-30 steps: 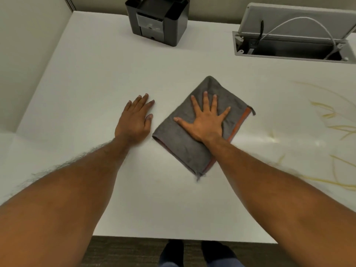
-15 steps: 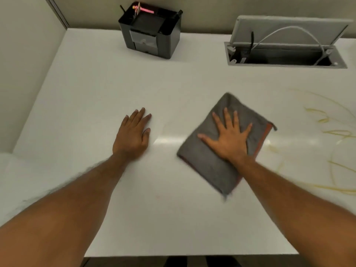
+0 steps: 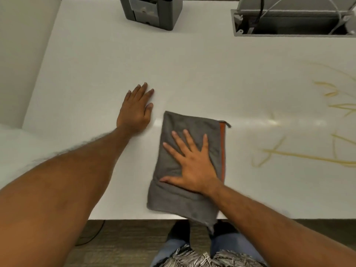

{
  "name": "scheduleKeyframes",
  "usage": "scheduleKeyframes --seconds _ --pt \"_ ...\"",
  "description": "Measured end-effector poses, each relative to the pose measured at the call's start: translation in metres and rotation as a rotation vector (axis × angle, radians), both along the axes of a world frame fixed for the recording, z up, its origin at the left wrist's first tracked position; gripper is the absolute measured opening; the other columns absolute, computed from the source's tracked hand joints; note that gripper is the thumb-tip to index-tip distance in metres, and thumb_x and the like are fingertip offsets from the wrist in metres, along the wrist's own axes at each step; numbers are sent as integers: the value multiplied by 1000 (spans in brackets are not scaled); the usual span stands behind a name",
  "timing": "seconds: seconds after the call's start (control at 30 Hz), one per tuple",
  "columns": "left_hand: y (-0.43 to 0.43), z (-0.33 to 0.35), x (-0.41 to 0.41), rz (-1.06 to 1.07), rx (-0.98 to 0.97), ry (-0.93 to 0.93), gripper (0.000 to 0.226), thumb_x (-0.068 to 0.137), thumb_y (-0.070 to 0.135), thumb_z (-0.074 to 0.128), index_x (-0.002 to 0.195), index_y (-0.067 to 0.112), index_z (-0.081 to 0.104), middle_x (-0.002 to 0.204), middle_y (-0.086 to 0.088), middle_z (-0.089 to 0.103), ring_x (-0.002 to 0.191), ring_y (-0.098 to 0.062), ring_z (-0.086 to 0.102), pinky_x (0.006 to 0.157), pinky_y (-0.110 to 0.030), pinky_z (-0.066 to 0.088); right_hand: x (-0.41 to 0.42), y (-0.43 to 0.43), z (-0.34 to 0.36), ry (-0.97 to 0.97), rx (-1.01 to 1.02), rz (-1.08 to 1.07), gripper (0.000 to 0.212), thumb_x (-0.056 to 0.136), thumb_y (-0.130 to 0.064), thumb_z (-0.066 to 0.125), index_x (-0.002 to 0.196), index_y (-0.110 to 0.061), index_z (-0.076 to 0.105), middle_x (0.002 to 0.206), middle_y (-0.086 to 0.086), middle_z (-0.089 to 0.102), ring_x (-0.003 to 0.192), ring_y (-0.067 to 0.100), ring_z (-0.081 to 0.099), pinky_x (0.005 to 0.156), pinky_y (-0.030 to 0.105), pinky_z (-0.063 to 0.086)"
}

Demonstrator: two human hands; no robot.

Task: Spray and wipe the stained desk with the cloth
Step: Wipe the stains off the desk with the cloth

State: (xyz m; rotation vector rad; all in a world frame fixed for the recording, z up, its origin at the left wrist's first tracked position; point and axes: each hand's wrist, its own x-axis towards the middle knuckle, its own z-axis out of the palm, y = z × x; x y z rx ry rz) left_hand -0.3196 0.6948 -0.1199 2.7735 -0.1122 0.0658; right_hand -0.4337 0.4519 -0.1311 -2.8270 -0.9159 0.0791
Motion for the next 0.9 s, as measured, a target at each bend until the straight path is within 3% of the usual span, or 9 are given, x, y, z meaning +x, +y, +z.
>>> scheduleKeyframes --seconds 0.17,0.33,0.47,0.6,0.77,0.9 --pt "-1 -1 -1 2 5 -12 51 99 26 38 149 17 38 161 -5 26 150 -23 21 123 -41 11 59 -51 9 48 -87 -266 97 71 -96 23 154 -46 16 167 -7 8 154 23 0 110 76 1" --pt "0 -3 -1 3 4 -6 51 99 27 37 149 17 38 161 -5 27 150 -24 21 123 -41 10 115 -2 14 171 -103 -533 110 67 -99 8 157 -36 4 167 3 -7 152 33 -13 107 78 -9" --pt "1 -2 1 -8 8 8 51 99 27 37 150 17 38 161 -7 26 150 -25 20 123 -42 10 74 32 14 111 -105 -308 109 69 -98 11 157 -34 6 167 6 -4 152 36 -11 109 76 -8" --pt "0 -2 1 0 4 10 52 99 29 35 151 18 36 162 -5 25 150 -23 18 123 -41 9 34 -10 5 40 -45 -121 104 71 -98 25 156 -40 12 168 -3 4 154 26 -5 111 74 2" --pt "-1 -3 -1 11 1 1 53 99 29 33 151 19 36 162 -2 23 151 -20 17 123 -40 8 73 -71 10 41 -87 -312 102 69 -99 22 155 -45 12 167 -9 4 154 21 -5 113 72 -1" --pt "-3 -2 -1 23 2 -7 53 98 30 33 150 20 37 162 -2 25 151 -20 18 124 -39 9 143 -70 14 117 -78 -475 105 67 -101 14 155 -45 6 167 -6 -4 153 23 -12 112 74 -5"
